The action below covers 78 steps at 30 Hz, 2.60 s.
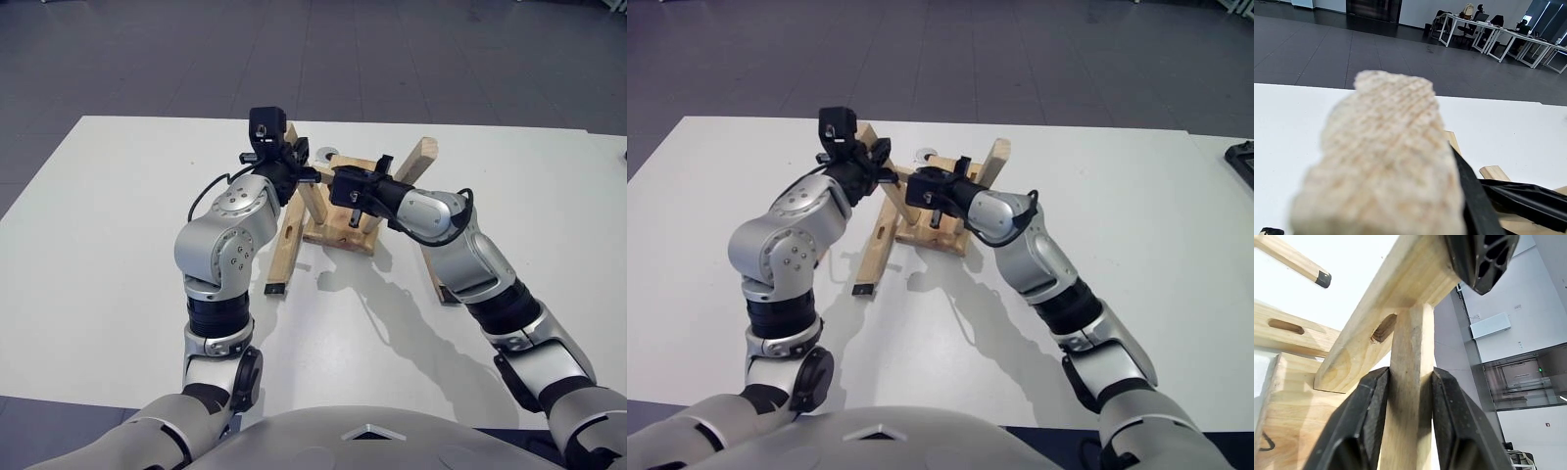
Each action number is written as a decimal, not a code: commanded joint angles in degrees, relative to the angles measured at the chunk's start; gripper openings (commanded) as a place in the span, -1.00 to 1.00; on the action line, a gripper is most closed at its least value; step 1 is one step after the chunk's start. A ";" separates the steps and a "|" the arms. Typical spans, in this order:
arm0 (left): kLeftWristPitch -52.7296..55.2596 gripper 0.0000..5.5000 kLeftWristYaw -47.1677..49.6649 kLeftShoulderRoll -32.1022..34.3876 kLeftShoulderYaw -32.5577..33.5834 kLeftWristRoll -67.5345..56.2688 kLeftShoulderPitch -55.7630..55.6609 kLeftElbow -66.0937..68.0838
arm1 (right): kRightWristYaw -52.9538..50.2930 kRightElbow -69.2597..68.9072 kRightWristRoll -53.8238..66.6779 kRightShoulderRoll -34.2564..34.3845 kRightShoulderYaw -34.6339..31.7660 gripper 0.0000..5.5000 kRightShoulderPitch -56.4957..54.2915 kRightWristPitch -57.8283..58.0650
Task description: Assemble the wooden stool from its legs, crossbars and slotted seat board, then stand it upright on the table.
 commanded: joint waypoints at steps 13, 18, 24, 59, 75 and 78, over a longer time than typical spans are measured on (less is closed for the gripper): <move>4.66 -0.61 3.25 1.00 1.10 4.67 6.71 5.36 | 5.96 8.23 -5.01 -0.94 6.28 -0.56 1.20 2.15; 4.62 -0.61 2.46 0.85 -0.74 5.35 7.30 5.04 | 4.17 8.82 -6.23 -0.15 6.75 -0.56 1.52 1.28; 5.57 -0.61 1.82 0.48 -2.93 5.68 8.84 4.16 | -0.15 5.40 -6.32 0.88 1.34 -0.28 0.68 1.87; 9.60 -0.46 -7.14 9.59 -15.89 3.79 8.94 1.14 | -19.13 -10.60 36.08 9.62 -47.03 0.96 -12.98 6.10; -8.61 0.45 -16.61 8.38 -15.72 3.16 8.34 -1.30 | -35.19 0.39 29.97 11.74 -44.27 0.96 -11.89 0.75; -13.87 0.62 -19.81 7.42 -15.41 2.13 9.19 -1.48 | -35.31 1.94 30.28 11.07 -44.55 0.96 -12.43 -0.14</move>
